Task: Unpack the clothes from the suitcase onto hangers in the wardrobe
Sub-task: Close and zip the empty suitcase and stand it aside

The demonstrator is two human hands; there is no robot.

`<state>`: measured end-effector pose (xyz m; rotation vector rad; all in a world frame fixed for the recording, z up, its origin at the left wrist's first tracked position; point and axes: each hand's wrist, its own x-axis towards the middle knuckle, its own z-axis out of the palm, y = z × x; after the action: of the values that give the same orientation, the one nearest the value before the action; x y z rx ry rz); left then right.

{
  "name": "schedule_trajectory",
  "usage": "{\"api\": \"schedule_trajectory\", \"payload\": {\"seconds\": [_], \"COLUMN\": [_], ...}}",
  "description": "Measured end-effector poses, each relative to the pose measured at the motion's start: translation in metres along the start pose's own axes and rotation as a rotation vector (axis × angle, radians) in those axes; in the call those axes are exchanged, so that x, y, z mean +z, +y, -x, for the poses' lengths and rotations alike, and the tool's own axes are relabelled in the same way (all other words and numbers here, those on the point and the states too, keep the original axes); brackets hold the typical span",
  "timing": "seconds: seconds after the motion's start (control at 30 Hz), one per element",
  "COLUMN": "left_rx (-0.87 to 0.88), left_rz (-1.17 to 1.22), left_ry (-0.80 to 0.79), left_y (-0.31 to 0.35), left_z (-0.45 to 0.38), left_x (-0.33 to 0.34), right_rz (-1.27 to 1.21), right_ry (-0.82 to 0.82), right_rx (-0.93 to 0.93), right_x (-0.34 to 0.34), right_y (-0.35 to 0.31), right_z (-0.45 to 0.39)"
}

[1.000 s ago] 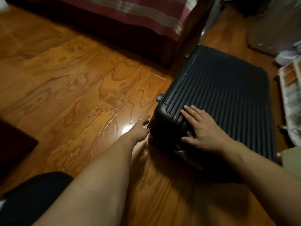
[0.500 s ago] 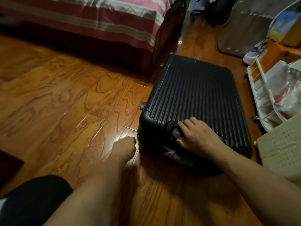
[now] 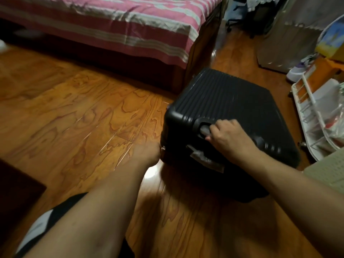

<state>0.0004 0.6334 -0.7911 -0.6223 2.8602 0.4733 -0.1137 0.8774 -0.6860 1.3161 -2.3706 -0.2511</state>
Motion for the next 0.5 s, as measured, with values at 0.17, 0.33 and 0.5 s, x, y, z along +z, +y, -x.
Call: {"api": "schedule_trajectory", "payload": {"seconds": [0.17,0.33,0.5], "left_rx": [-0.076,-0.261,-0.075], "left_rz": [0.162,0.979,0.501], "left_ry": [-0.183,-0.399,-0.313], "left_y": [0.005,0.024,0.029], "left_z": [0.018,0.048,0.05], "left_x": [0.067,0.115,0.123], "right_rz": [-0.024,-0.195,-0.358], "right_ry": [-0.215,-0.18,-0.143], "right_rx": [0.01,0.314,0.495], "right_x": [0.041,0.051,0.064], "right_y": [-0.037,-0.051,-0.063], "right_z": [0.049,0.085,0.097]}}
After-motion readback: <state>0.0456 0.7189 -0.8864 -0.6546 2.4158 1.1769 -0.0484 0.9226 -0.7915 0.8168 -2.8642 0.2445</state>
